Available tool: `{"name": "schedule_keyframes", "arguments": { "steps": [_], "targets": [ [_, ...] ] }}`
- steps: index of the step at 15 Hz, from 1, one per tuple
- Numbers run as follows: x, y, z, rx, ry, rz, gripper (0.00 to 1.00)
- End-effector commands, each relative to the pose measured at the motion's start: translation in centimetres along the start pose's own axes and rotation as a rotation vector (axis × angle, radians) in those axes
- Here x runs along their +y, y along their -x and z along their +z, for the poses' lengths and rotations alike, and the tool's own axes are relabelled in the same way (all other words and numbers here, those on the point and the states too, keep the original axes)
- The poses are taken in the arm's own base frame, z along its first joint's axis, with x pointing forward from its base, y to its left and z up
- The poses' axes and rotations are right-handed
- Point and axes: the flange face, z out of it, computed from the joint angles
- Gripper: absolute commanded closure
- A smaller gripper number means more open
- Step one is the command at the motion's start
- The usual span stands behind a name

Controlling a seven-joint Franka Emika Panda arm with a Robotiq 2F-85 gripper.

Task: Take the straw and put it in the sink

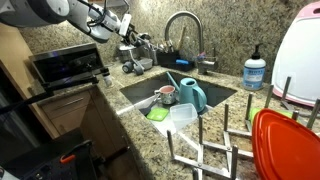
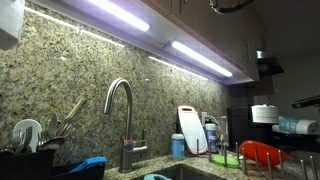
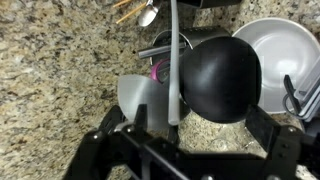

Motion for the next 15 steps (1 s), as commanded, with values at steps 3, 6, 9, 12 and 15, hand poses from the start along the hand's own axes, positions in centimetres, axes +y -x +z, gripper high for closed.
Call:
{"name": "schedule_keyframes", "arguments": {
  "steps": [3,6,9,12,15],
  "targets": [
    [0.6,0.05,-0.93,-0.035,0.001,0.012,0.0],
    [0.68,-0.07,-1.1,-0.031,0.003,0.009,0.26],
    [0.81,-0.18,-1.31,-0.028,0.006,0.008,0.48],
    [0.94,-0.34,-1.57,-0.026,0.007,0.005,0.7],
    [1.08,-0.37,-1.77,-0.023,0.011,0.006,0.94]
  ]
}}
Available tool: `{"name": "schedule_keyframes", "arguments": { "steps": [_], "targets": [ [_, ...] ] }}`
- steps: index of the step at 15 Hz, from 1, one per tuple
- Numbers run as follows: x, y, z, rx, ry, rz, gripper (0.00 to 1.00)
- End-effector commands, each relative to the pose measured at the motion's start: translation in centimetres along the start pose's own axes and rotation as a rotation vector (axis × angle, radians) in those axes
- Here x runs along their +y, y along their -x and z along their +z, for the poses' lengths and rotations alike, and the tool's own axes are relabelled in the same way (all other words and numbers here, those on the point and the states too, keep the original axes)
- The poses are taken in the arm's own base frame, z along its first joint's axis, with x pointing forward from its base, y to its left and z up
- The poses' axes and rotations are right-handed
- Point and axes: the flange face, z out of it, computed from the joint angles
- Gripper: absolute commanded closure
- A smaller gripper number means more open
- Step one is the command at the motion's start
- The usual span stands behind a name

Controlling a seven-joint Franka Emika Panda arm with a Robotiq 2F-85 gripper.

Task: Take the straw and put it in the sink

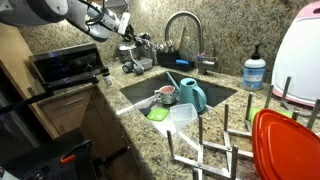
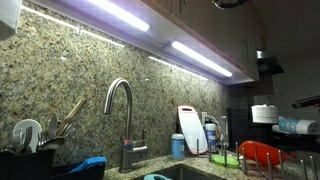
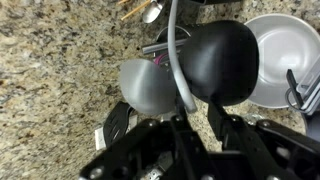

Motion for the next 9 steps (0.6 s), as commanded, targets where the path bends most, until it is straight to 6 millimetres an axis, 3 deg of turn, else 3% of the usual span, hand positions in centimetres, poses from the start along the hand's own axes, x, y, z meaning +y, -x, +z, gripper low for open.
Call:
{"name": "schedule_keyframes", "arguments": {
  "steps": [1,9],
  "targets": [
    [0.6,0.1,-0.9,-0.028,0.004,0.008,0.97],
    [1.0,-0.4,-2.0,-0.021,0.029,0.037,0.99]
  ]
}}
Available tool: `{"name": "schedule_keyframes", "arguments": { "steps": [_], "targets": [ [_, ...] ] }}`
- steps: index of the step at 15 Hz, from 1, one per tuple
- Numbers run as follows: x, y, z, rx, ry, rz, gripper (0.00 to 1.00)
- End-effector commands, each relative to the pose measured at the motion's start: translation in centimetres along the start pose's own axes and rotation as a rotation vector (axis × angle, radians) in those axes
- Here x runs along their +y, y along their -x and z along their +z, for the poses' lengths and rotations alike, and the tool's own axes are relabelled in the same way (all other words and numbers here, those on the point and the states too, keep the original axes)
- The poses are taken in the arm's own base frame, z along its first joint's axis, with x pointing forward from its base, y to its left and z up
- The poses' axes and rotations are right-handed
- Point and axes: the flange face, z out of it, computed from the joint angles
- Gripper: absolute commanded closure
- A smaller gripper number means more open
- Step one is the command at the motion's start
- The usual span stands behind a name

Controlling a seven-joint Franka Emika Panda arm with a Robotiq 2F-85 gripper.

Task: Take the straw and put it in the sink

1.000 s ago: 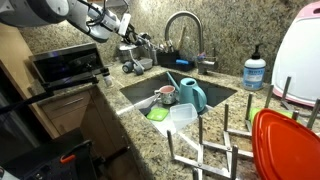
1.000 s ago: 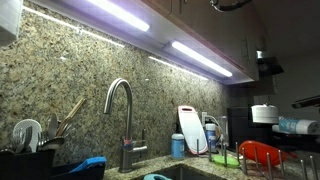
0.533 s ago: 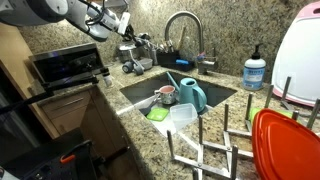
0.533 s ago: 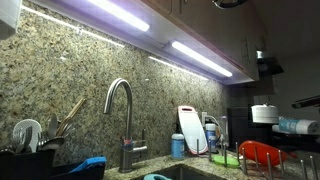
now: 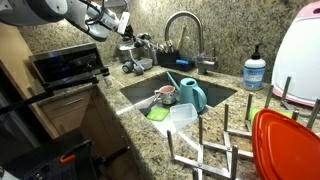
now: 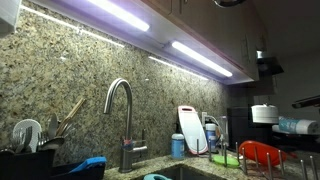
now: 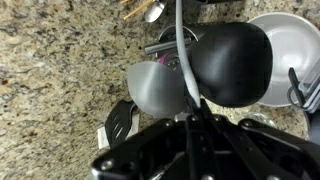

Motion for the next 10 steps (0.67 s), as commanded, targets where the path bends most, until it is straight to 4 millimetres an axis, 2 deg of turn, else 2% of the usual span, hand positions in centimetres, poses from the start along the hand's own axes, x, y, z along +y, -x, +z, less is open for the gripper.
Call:
{"name": "schedule_keyframes", "arguments": {
  "steps": [1,6,10],
  "targets": [
    [1.0,-0.4,-2.2,-0.024,0.028,0.045,0.99],
    [1.3,-2.7,-5.8,0.013,0.076,0.089,0.99],
    [0.6,-4.8,-9.8,0.043,0.117,0.1,0.99]
  ]
}}
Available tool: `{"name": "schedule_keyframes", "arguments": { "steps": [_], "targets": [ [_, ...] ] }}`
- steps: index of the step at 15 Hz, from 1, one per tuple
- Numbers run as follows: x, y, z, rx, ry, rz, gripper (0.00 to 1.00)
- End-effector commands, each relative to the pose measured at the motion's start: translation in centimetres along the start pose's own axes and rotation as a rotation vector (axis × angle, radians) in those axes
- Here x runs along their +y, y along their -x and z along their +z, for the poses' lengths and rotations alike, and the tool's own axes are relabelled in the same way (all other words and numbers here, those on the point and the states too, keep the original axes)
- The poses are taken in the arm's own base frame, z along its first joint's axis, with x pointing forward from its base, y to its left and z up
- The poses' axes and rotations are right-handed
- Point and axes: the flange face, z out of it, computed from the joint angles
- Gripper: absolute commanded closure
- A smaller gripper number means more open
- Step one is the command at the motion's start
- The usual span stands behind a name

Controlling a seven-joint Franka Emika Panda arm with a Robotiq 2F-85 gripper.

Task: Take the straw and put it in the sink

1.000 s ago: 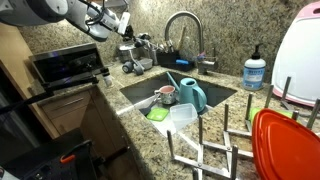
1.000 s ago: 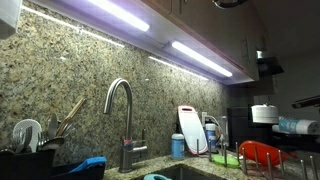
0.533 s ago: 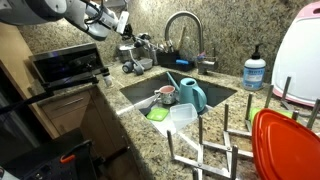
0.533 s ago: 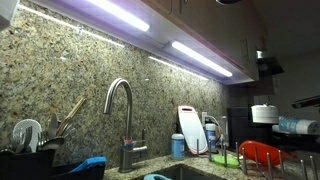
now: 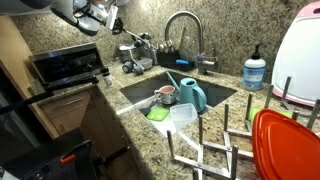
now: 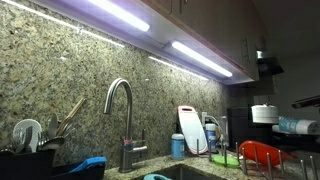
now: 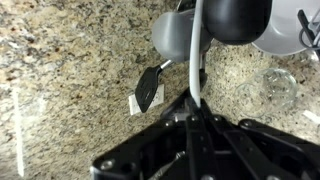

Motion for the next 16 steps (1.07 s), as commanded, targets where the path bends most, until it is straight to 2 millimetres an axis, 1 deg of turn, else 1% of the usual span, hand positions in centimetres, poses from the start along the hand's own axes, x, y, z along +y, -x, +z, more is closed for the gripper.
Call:
{"name": "schedule_keyframes", "arguments": {
  "steps": [1,5,9,13,16],
  "targets": [
    [-0.3,-0.9,-4.3,0.01,0.039,0.007,0.99],
    [-1.5,-2.3,-8.4,0.035,0.083,0.026,0.99],
    [-2.8,-2.8,-12.6,0.05,0.145,0.044,0.99],
    [-3.5,-1.9,-16.3,0.048,0.227,0.048,0.99],
    [-3.7,-0.8,-18.9,0.029,0.284,0.051,0.99]
  ]
}}
